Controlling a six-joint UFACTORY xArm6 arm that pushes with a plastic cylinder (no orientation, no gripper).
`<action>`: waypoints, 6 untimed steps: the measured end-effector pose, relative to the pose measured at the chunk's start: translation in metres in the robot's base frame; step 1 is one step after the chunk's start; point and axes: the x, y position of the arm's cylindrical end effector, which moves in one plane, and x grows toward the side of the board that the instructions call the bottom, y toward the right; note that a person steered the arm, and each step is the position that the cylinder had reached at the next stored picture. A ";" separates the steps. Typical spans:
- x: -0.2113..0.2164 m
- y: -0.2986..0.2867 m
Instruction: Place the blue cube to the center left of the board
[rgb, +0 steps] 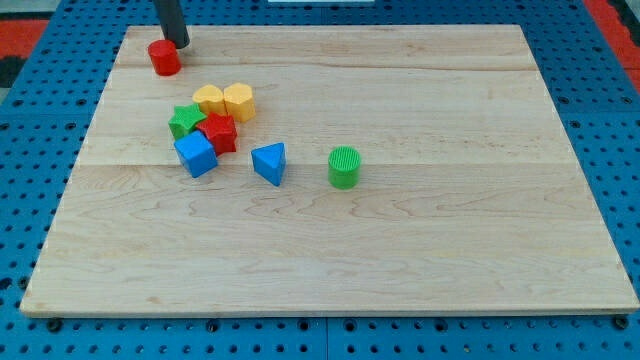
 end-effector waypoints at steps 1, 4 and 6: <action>-0.006 0.061; 0.177 0.106; 0.217 -0.009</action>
